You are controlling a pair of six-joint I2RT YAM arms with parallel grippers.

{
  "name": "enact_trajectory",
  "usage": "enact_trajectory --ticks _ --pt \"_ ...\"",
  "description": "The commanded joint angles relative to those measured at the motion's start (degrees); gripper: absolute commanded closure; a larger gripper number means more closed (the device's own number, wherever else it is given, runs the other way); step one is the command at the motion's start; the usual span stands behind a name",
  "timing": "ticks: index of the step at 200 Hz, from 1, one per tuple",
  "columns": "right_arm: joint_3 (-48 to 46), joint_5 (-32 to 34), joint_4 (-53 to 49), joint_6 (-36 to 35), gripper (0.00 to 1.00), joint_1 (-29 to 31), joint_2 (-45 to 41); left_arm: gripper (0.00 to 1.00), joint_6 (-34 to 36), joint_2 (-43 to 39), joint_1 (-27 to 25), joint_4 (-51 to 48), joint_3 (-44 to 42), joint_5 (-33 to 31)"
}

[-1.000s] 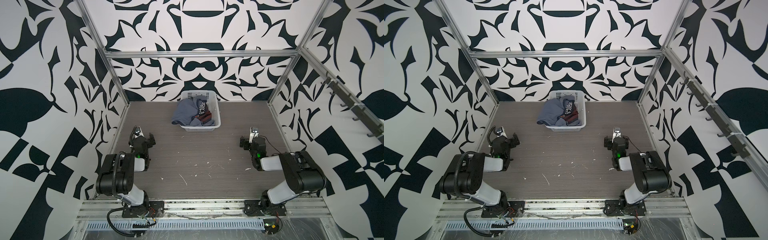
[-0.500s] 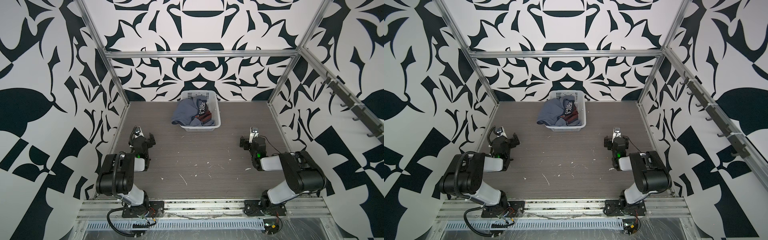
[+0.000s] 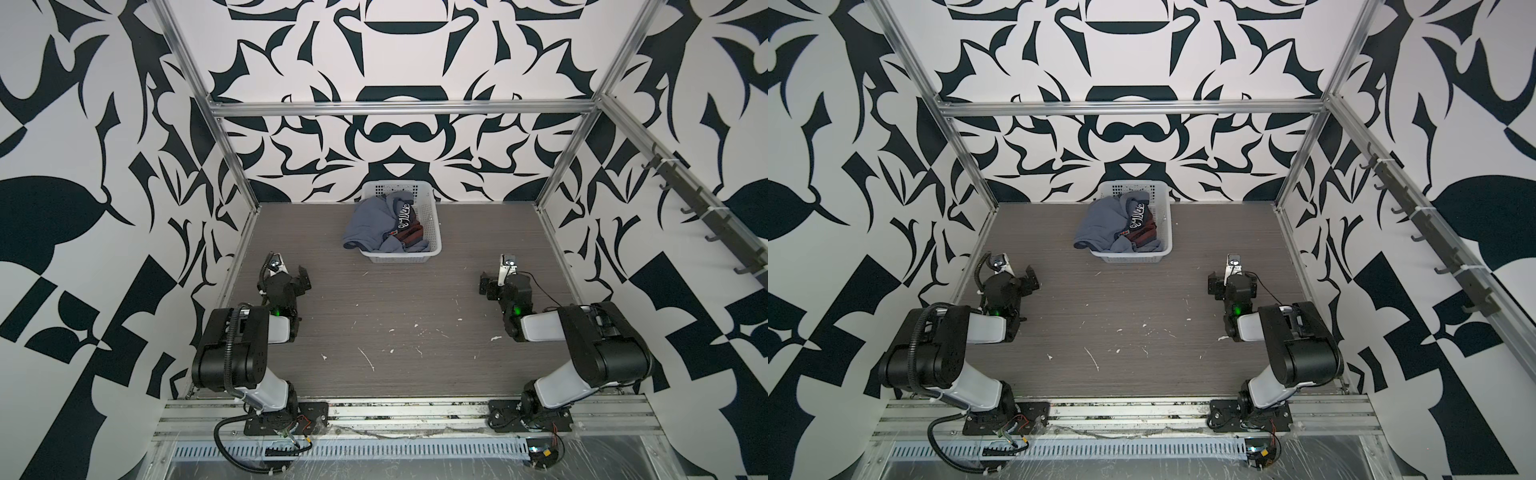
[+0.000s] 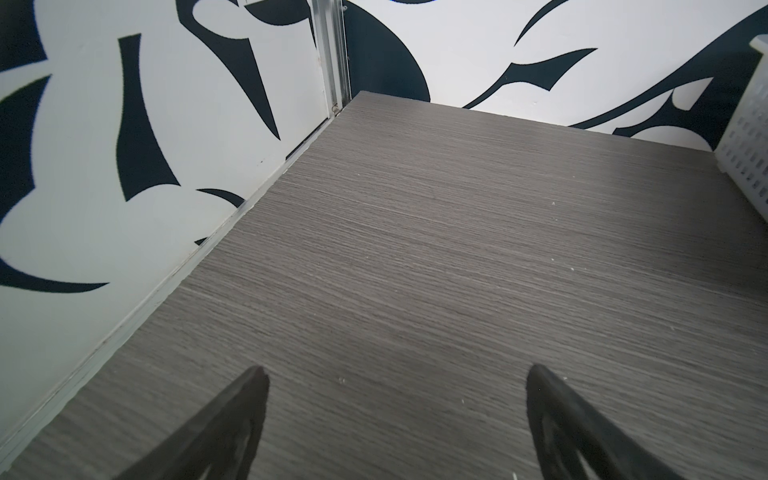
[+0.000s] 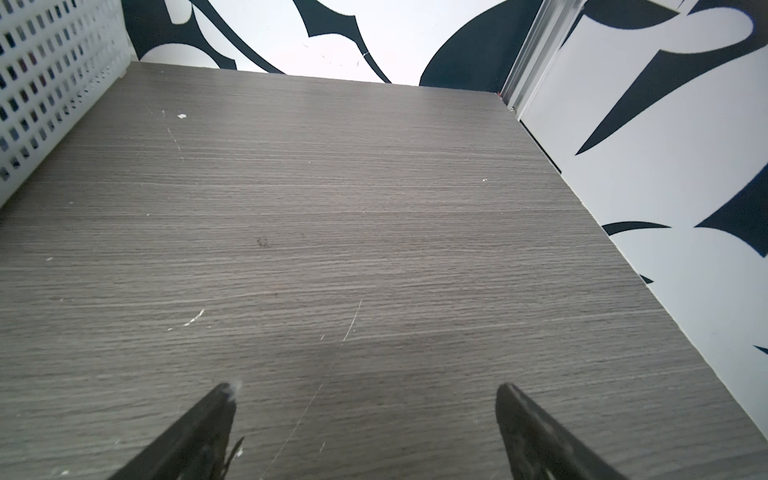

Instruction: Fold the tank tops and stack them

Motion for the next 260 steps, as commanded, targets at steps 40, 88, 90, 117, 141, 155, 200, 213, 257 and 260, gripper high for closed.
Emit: enact_trajectory --ticks 40,88,90,117,141,155,200,213,257,260 --pt "0.38 -7.48 -14.10 -0.22 0.00 0.19 -19.93 0.01 -6.72 -30.59 -6.11 -25.63 1.94 -9.63" --pt "12.55 -12.61 -39.06 16.48 0.00 -0.26 -34.60 0.01 -32.57 -43.07 -6.03 -59.49 16.61 -6.93" --pt "14.00 -12.60 -41.58 17.24 0.00 -0.36 -34.25 0.01 -34.14 -43.35 -6.03 -61.95 17.28 -7.00" --pt "30.49 -16.32 -67.51 24.02 0.00 -0.34 -28.76 0.01 -33.97 -46.38 -5.32 -60.09 17.42 3.54" --pt "29.34 -17.25 -66.89 27.11 0.00 -0.48 -29.46 0.01 -32.84 -41.99 -5.36 -58.01 20.03 12.45" --pt "27.14 -17.35 -65.08 27.73 0.00 -0.43 -31.62 0.01 -32.36 -35.34 -5.96 -60.36 24.58 17.13" --pt "23.97 -19.19 -61.29 27.93 0.00 -0.44 -33.40 0.01 -28.79 -11.48 -13.55 -67.09 41.40 17.98" --pt "23.98 -20.39 -60.29 28.07 0.00 -0.37 -32.07 0.01 -27.43 -4.88 -16.00 -70.27 47.02 16.39" --pt "23.90 -22.63 -58.57 28.68 0.01 -0.02 -29.43 0.01 -25.02 14.66 -18.86 -78.57 65.92 12.51" --pt "23.87 -22.85 -58.44 28.73 0.01 0.08 -29.42 0.01 -24.93 15.76 -18.86 -79.10 67.00 12.47"
